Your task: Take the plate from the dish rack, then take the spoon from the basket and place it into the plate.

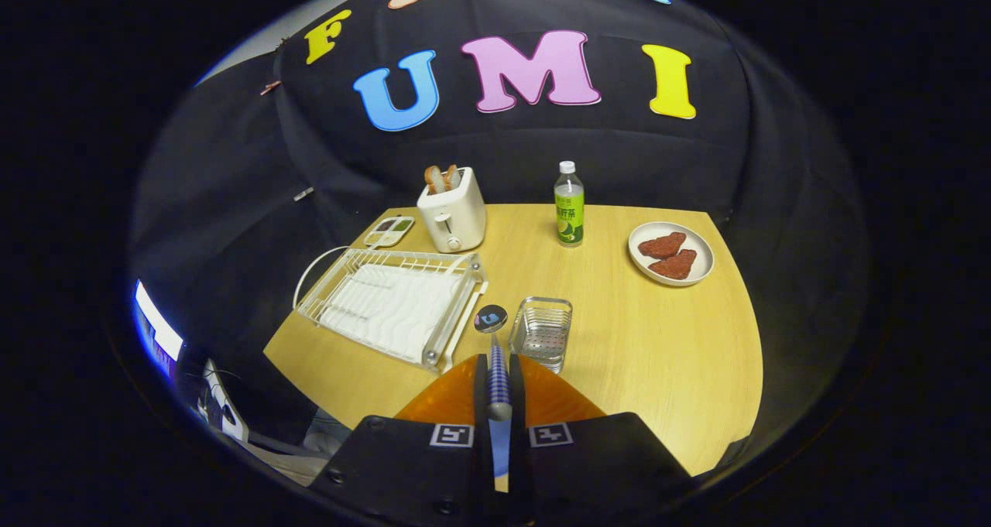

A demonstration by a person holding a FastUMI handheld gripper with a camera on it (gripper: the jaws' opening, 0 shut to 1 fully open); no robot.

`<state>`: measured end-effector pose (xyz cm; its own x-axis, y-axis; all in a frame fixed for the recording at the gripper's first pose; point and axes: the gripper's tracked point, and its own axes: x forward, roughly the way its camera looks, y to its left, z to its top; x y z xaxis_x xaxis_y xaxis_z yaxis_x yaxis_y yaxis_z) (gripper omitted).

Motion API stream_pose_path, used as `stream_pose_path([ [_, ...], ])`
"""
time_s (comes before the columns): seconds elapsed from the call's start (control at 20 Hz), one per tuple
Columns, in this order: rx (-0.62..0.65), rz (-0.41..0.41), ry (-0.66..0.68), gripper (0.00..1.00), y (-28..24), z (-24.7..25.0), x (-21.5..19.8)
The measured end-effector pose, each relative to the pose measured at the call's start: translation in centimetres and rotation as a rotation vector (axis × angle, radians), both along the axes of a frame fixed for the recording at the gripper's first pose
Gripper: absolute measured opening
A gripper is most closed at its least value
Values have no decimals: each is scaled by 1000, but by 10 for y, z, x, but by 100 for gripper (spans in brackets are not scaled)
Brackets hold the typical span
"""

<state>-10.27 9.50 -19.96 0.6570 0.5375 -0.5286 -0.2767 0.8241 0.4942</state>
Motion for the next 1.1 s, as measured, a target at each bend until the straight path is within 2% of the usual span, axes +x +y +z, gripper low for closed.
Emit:
stream_pose_path([
  [0.15, 0, 74, -5, 11, 17, -4, -30],
  [0.3, -24, 124, 40, 11, 29, -30, -54],
  [0.65, -69, 155, 164, 11, 49, -102, -76],
  [1.1, -37, 202, 214, 12, 67, -136, -93],
])
